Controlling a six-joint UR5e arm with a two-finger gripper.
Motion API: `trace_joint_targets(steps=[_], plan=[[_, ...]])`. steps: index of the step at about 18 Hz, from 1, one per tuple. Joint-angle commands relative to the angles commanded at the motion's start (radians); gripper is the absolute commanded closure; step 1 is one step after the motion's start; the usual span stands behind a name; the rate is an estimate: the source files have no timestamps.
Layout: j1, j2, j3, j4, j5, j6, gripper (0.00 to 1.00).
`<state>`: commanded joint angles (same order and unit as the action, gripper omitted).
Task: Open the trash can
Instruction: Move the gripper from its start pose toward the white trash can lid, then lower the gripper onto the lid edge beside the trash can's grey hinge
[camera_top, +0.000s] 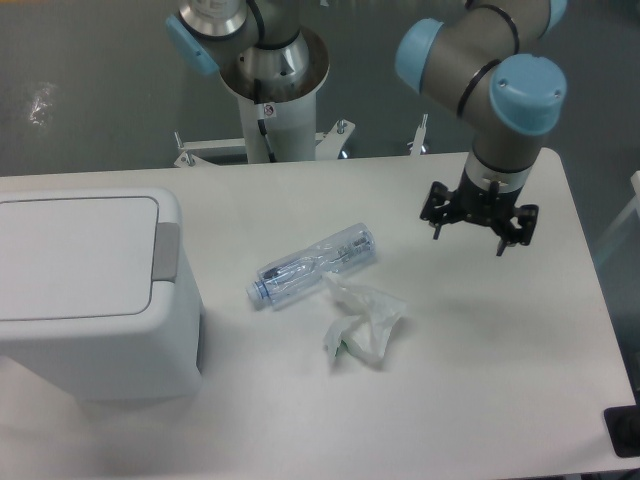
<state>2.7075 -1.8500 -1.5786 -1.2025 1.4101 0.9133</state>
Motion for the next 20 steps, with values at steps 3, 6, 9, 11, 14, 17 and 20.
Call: trace_joint_targets(steps=[3,6,9,11,14,17,20], plan=[[-0.035,0.002,0.087,-0.141,-0.083,-0.097,0.0],[-0.061,-0.005,0.187,-0.274,-0.172,-0.184,0.0],[-0.095,0.0,0.235,-0.296,-0.276,-0.244,0.0],[-0.121,0.002,0.249,-0.296,-0.319,-0.287,0.0],[-0.167,0.002,0.259,-0.29,-0.362,-0.346,0.0],[-0.193,0.003,0.261,-0.287,-0.411,-0.353,0.0],[-0.227,0.018,0.267,-0.284,-0.43,-0.378,0.0]])
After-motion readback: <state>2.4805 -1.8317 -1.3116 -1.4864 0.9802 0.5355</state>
